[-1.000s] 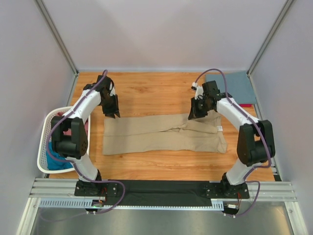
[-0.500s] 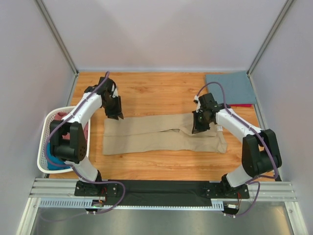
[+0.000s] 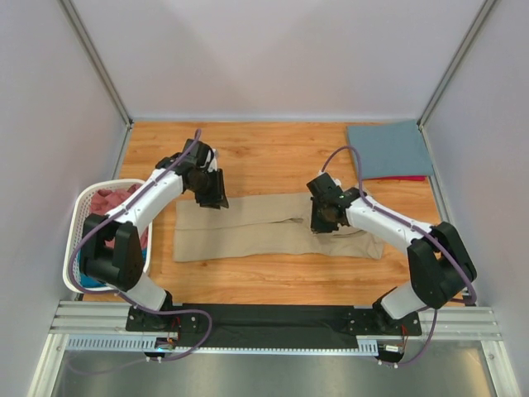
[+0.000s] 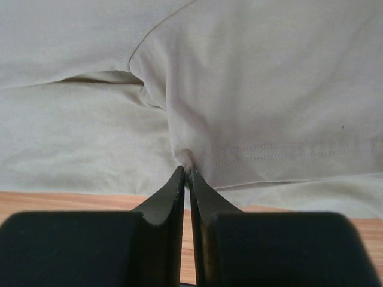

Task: Fold and stack the t-shirts
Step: Fold the tshirt

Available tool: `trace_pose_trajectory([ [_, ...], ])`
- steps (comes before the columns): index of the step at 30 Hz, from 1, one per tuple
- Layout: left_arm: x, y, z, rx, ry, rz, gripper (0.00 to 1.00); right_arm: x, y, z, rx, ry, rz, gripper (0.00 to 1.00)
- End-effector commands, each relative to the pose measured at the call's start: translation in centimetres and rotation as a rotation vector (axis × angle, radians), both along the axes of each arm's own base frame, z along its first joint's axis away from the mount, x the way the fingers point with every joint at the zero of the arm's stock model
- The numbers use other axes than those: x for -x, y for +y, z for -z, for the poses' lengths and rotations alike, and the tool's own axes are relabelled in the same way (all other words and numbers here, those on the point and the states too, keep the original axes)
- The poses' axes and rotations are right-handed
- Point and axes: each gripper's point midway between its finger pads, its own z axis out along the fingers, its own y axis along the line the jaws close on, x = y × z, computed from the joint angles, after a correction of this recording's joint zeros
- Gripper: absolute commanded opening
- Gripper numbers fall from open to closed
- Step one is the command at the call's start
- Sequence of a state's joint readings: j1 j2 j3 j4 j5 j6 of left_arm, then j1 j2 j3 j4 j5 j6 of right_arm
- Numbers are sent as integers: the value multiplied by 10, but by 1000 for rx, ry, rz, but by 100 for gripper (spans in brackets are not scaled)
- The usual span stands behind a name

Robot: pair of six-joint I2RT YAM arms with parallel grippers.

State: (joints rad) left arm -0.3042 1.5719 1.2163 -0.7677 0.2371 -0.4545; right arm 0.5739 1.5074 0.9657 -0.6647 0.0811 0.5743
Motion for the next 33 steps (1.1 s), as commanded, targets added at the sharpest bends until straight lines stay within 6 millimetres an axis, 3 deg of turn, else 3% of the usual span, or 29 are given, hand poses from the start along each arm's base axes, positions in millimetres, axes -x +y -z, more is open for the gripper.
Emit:
trace_pose_trajectory([
  [1,1,-25,-16,88,-54,18,40,-13,-2,-15,-4,-86,161,13],
  [4,7,-51,-19,124,-90,79,41,-16,-11,-28,19,-122,201,31],
  [6,8,-67,-22,156,-106,81,41,-17,-28,-40,75,-157,240,35],
  [8,23,-94,-23,218,-91,106,41,-19,-44,-44,85,-155,286,37],
  [9,28,-114,-26,252,-118,141,41,-20,-49,-45,79,-152,293,37],
  [14,47,-181,-24,336,-123,197,42,-26,-105,-27,81,-81,453,36],
  [15,48,-198,-32,359,-152,211,43,-25,-109,-24,66,-67,457,36],
  [16,46,-207,-24,349,-142,211,43,-28,-125,-23,61,-61,504,35],
  [18,48,-231,-28,379,-154,221,43,-24,-137,-17,53,-41,536,35],
  [21,54,-259,-9,384,-132,230,43,-20,-156,-12,46,-28,592,35],
  [27,59,-295,16,387,-80,256,45,-24,-160,-4,39,-24,614,33],
  [28,59,-297,25,375,-61,249,45,-26,-162,-3,39,-25,623,33],
  [33,57,-302,32,361,-62,242,46,-28,-165,8,31,-1,644,31],
])
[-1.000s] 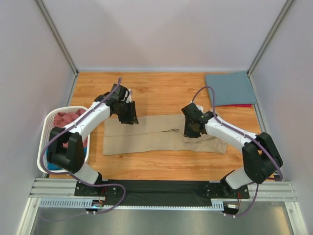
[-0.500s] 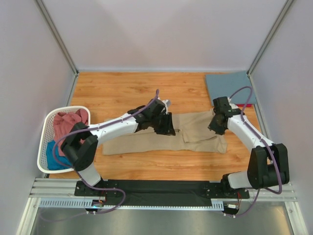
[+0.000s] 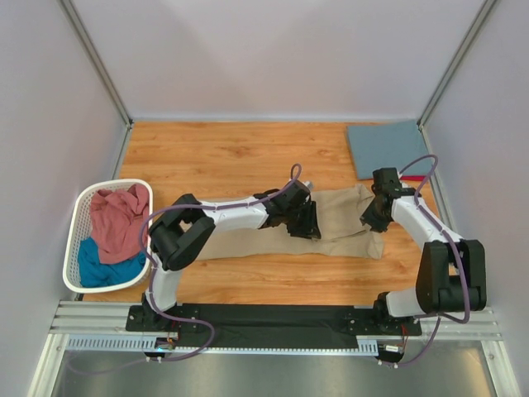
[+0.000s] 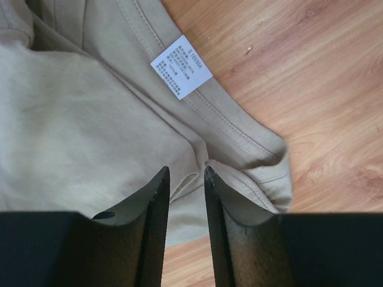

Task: Fold and stack the t-shirts
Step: Fold the tshirt

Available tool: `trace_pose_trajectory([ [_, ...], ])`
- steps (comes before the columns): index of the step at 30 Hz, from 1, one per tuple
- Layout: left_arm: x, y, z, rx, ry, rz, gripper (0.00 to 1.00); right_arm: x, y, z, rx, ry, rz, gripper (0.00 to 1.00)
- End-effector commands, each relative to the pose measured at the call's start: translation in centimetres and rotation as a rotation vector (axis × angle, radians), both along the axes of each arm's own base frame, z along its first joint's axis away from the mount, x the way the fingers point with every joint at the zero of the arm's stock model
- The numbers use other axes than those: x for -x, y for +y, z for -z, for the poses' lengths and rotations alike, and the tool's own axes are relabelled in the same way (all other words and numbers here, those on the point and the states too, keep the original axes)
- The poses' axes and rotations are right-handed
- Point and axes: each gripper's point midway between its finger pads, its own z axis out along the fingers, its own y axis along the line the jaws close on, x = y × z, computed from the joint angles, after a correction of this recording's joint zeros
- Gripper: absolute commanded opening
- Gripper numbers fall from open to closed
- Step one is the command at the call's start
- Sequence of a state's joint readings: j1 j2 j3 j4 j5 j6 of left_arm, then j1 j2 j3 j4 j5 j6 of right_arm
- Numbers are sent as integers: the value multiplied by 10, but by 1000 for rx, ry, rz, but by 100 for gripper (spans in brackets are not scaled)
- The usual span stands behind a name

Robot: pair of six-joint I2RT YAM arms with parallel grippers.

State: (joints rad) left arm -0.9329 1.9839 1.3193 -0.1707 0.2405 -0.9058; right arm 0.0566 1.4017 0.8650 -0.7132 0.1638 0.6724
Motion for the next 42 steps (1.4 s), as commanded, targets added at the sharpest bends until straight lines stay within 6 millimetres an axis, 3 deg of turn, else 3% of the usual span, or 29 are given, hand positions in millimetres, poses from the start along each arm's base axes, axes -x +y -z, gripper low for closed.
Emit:
trace_pose_trajectory([
  [1,-15,-17,-23,52,-48,-31,46,-9,-1,6,-9,-25,7,31],
  [11,-11,-18,-6,21,-19,-37,47,-12,4,19,-37,-13,17,28],
  [14,-9,-16,-2,1,-21,-41,46,-12,3,19,-32,-19,18,21],
  [15,-9,-15,-2,-2,-24,-43,45,-13,2,19,-30,-24,18,13],
  [16,-9,-16,-3,0,-26,-42,42,-13,2,18,-27,-25,15,9],
  [19,-8,-15,-4,-4,-23,-42,22,-12,1,14,-25,-30,9,0],
  [20,-9,-15,-5,-8,-24,-45,12,-12,2,12,-23,-32,2,0],
  [23,-10,-13,-6,-34,-24,-44,0,-11,-1,3,-11,-48,-3,0],
  [31,-10,-10,-17,-31,-40,-47,0,-3,-6,-5,22,-26,-25,5],
  [37,-8,-9,-22,-25,-41,-40,0,-2,-6,-4,26,-24,-39,1],
  [40,-8,-8,-24,-26,-47,-37,0,-3,-7,-6,36,-27,-48,11],
  [42,-8,-9,-26,-22,-50,-35,0,-5,-7,-9,36,-37,-56,10],
])
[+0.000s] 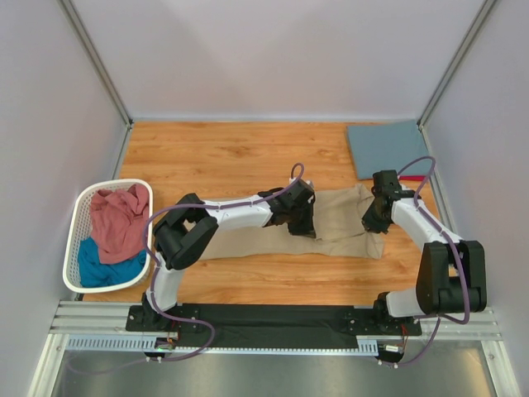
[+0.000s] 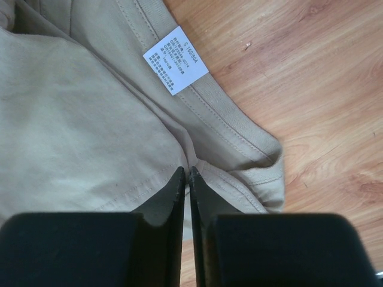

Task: Fold and stack the t-shirts
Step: Fold the tshirt

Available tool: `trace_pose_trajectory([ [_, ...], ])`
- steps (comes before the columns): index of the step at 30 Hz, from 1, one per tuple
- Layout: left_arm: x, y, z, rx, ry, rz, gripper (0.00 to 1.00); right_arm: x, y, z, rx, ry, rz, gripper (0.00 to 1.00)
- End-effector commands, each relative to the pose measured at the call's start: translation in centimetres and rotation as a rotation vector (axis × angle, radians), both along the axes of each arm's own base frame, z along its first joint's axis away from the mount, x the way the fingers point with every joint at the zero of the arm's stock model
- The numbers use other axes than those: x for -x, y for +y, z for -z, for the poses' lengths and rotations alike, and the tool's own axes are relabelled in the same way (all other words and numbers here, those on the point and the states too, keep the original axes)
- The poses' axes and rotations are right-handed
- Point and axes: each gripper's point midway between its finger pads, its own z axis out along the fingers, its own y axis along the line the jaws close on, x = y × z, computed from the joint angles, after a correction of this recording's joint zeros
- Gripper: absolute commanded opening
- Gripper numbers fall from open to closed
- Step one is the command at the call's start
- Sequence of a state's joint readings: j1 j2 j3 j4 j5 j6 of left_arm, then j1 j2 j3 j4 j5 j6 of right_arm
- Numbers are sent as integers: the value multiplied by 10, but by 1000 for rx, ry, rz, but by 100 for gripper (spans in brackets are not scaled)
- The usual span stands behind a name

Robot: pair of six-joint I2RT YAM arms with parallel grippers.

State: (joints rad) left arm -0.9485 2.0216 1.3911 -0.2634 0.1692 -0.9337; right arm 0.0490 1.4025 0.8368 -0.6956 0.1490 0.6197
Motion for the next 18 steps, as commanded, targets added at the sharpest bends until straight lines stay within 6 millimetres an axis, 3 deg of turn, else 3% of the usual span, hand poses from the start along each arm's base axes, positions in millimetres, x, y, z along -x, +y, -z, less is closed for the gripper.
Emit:
trace_pose_trajectory([
  [1,-3,-9,-34,52,-60,21,0,-12,-6,-17,31,-60,-12,6],
  [3,-4,-9,-36,52,-61,22,0,-14,-5,-18,28,-71,-23,0],
  [18,-6,-3,-51,13,-64,10,0,-12,-8,-47,44,-108,-29,0],
])
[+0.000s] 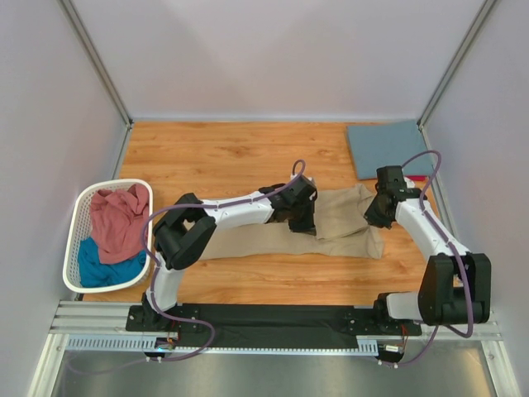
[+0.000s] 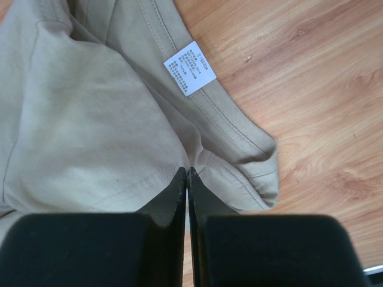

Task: Fold and stack the t-shirts
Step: Fold the tshirt

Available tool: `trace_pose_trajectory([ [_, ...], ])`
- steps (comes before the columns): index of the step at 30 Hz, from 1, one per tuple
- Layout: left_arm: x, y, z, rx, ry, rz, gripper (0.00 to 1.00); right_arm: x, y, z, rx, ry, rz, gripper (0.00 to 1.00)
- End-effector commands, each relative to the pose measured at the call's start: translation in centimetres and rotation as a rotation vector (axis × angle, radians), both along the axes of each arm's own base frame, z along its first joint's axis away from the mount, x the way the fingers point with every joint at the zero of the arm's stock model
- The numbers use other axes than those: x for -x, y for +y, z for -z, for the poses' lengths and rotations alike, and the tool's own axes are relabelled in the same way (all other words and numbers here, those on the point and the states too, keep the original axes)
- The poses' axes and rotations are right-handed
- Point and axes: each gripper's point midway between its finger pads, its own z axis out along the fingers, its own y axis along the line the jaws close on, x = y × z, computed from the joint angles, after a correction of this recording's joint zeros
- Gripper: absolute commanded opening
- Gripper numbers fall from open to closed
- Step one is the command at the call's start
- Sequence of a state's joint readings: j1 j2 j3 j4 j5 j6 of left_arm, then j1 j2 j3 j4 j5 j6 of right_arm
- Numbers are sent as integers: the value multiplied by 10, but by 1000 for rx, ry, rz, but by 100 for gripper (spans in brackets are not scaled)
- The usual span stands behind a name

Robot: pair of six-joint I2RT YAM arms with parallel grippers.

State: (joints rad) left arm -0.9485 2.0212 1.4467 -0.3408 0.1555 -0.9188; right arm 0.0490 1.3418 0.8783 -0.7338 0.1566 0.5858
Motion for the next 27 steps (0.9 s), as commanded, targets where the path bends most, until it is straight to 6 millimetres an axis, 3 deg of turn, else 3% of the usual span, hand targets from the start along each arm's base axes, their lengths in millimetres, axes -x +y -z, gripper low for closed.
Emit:
trace_pose_trajectory([
  [1,-3,-4,-42,40,-61,7,0,-5,-6,-21,28,-45,-3,0],
  [14,4,16,-44,-33,-50,3,0,49,-11,-28,42,3,13,0],
  [23,12,19,-45,-17,-57,43,0,52,-1,-16,11,5,15,0],
  [27,18,6,-44,91,-104,96,16,50,1,-15,-1,-7,17,0],
])
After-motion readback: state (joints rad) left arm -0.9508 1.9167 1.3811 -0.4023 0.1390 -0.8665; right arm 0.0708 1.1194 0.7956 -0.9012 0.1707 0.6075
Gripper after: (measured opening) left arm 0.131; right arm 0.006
